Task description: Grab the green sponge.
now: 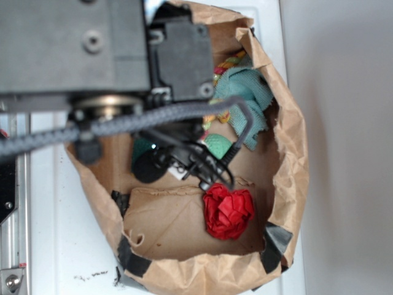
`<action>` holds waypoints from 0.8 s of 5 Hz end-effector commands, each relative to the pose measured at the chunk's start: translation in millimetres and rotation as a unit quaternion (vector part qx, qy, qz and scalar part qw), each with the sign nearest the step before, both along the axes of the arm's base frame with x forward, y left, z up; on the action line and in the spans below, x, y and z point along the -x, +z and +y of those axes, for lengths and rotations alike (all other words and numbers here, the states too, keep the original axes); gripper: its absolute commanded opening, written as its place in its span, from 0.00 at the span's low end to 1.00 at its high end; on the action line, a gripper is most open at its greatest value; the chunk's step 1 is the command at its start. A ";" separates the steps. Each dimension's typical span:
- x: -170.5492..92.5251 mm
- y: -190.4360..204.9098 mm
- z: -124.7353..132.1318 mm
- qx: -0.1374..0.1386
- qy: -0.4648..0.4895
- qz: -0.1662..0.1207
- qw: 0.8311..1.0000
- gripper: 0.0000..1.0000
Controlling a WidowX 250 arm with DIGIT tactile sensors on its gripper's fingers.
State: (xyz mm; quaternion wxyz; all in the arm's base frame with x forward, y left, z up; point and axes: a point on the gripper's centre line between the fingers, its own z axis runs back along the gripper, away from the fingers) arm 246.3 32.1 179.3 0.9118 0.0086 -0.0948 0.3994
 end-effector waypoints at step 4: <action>-13.5 -81.2 -1.5 -0.010 0.020 -0.042 0.999 1.00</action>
